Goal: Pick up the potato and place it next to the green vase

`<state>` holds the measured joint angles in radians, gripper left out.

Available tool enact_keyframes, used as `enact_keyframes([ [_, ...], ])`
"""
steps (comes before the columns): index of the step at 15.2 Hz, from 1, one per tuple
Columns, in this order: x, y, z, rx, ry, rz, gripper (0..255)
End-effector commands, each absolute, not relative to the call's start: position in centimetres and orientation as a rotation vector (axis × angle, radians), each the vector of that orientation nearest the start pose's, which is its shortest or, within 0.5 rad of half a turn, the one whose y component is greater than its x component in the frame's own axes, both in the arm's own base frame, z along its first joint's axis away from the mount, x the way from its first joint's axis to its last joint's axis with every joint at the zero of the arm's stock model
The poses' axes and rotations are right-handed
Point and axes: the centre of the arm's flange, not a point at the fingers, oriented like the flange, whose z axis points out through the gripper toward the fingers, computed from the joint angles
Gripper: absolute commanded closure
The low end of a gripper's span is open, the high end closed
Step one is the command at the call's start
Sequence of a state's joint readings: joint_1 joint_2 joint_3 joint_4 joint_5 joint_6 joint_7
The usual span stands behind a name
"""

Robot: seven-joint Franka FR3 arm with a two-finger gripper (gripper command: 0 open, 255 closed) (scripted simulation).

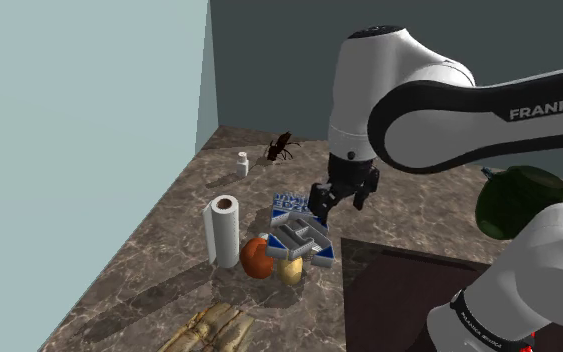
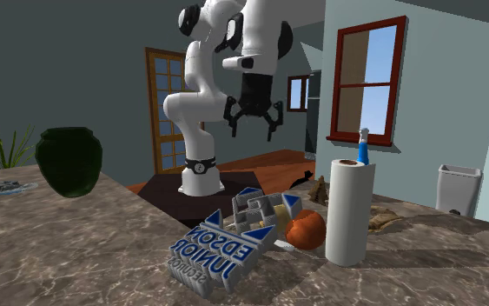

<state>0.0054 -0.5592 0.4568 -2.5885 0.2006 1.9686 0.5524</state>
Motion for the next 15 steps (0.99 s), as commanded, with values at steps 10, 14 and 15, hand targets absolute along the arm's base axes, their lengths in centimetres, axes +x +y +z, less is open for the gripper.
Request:
enact_keyframes([
  [10, 37.2, 26.6, 29.0, -3.251, 0.874, 0.104, 0],
  [14, 38.5, 28.2, 25.2, -3.251, 0.992, 0.106, 0],
  [15, 38.4, 28.1, 24.7, -3.251, 0.992, 0.106, 0],
])
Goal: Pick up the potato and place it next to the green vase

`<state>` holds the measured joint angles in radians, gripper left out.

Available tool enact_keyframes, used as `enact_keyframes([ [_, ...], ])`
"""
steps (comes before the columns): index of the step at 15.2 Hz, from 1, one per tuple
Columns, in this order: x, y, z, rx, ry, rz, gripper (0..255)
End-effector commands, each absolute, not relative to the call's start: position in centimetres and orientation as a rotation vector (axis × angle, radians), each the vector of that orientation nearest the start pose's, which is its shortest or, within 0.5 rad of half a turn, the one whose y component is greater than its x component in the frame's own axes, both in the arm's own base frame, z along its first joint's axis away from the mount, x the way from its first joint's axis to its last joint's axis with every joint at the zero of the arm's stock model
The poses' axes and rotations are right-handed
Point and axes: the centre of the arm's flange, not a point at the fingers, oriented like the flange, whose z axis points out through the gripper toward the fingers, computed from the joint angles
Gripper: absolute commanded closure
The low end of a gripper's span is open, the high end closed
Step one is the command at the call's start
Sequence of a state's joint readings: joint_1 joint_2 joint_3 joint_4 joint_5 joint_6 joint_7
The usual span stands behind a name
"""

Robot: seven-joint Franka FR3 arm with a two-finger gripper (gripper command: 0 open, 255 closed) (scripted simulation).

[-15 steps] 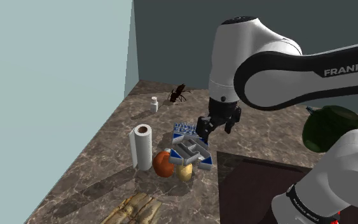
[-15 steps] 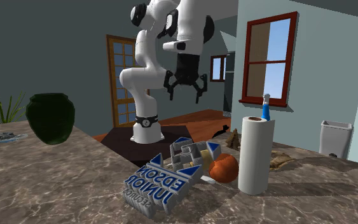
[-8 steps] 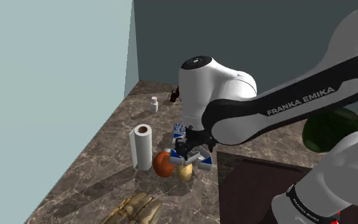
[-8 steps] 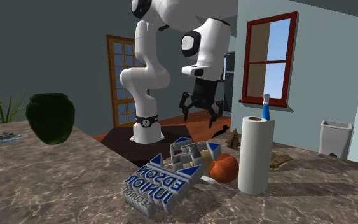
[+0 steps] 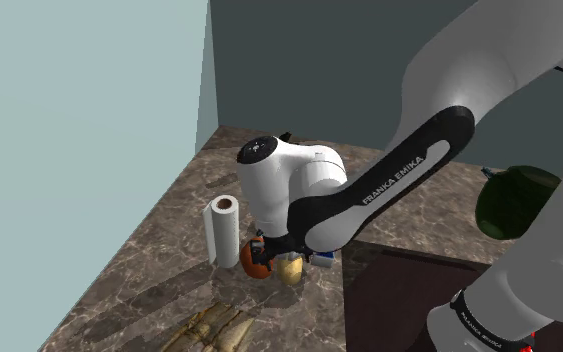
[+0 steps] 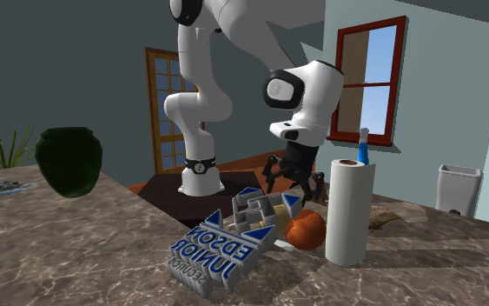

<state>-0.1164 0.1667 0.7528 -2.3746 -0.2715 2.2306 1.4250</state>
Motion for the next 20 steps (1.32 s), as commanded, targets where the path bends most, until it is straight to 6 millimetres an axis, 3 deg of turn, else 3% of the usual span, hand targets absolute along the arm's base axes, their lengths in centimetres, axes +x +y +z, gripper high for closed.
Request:
enact_keyframes([
  [1, 38.3, 27.9, 24.2, -3.251, 0.992, 0.106, 0],
  [6, 38.0, 27.4, 21.9, -3.251, 0.992, 0.106, 0],
  [13, 38.0, 27.4, 21.9, -3.251, 0.992, 0.106, 0],
  [14, 38.0, 27.4, 21.9, -3.251, 0.992, 0.106, 255],
  [20, 38.0, 27.4, 21.9, -3.251, 0.992, 0.106, 255],
])
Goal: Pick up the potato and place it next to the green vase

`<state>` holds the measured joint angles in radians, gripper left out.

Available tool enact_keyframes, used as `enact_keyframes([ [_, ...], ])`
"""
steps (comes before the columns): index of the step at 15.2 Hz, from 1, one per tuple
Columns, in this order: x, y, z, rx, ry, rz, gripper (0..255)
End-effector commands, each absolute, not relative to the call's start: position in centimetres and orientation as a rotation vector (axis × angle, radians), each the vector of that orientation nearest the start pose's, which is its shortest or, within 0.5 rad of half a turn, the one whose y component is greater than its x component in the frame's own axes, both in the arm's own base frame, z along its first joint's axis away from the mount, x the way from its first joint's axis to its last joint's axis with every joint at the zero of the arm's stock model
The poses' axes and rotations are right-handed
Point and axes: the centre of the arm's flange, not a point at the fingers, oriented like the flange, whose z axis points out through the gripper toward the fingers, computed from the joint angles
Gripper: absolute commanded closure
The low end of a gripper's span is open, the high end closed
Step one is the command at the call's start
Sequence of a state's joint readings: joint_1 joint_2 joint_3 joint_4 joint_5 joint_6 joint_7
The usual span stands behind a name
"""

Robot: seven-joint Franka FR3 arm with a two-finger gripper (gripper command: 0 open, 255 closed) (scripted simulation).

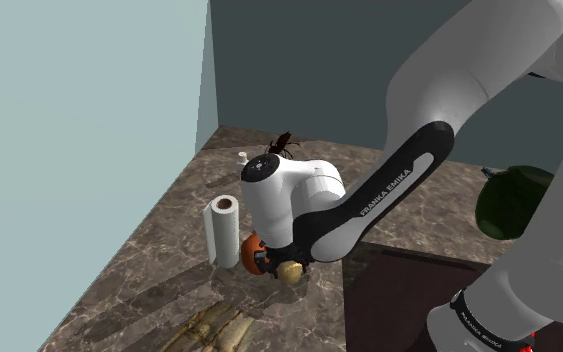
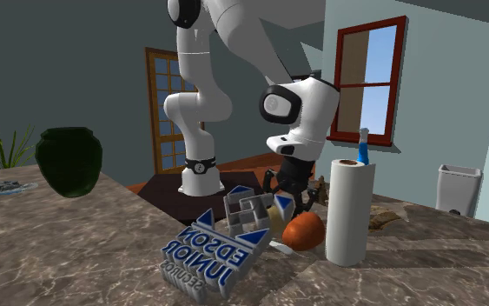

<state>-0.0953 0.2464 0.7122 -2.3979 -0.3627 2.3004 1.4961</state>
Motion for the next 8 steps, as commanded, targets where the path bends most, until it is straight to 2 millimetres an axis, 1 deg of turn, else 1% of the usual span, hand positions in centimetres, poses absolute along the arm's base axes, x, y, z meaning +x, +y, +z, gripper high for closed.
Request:
enact_keyframes([
  [1, 38.0, 27.4, 21.9, -3.251, 0.992, 0.106, 255],
  [3, 38.0, 27.4, 21.9, -3.251, 0.992, 0.106, 255],
  [8, 38.0, 27.4, 24.5, -3.251, 0.992, 0.106, 255],
])
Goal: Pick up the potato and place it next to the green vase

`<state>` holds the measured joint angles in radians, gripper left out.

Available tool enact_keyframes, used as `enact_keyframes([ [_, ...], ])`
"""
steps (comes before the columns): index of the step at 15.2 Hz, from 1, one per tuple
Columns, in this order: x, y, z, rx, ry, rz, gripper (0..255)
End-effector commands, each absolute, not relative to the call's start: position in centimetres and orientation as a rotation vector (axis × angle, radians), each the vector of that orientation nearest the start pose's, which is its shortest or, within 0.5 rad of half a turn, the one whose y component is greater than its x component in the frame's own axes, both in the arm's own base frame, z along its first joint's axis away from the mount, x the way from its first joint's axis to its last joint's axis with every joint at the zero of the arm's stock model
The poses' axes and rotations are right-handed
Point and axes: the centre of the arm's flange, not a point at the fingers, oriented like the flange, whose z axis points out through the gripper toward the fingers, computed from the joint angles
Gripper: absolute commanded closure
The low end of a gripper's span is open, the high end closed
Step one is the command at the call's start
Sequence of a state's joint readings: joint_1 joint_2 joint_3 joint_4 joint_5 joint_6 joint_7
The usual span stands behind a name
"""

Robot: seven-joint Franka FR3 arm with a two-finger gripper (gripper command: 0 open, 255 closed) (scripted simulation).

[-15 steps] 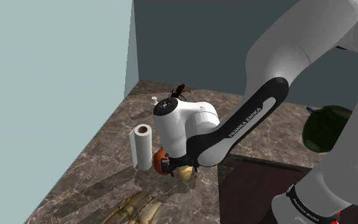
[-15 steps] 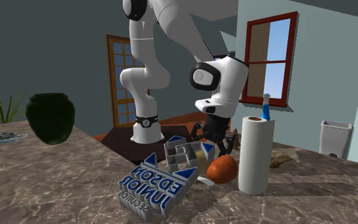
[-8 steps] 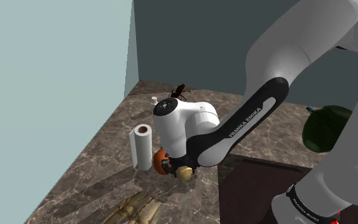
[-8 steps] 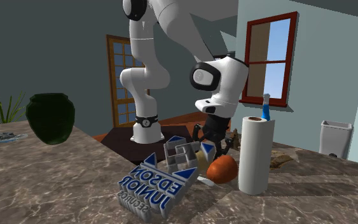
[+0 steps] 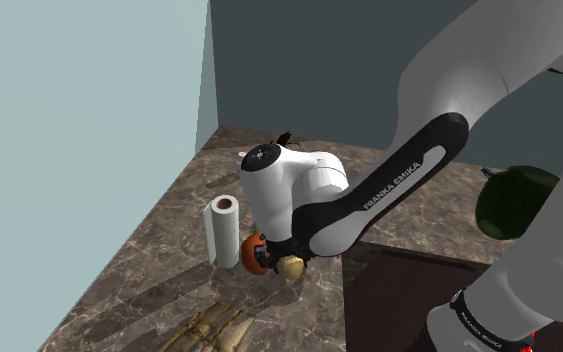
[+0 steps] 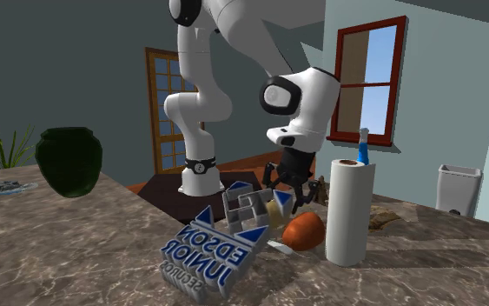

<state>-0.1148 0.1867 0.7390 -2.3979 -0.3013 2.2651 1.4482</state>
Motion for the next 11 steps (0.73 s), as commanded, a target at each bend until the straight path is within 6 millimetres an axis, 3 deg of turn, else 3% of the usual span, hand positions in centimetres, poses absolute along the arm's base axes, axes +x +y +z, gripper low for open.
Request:
enact_keyframes([
  [1, 38.0, 27.4, 25.1, -3.251, 0.992, 0.106, 255],
  [11, 38.0, 27.4, 30.3, -3.251, 0.992, 0.106, 255],
])
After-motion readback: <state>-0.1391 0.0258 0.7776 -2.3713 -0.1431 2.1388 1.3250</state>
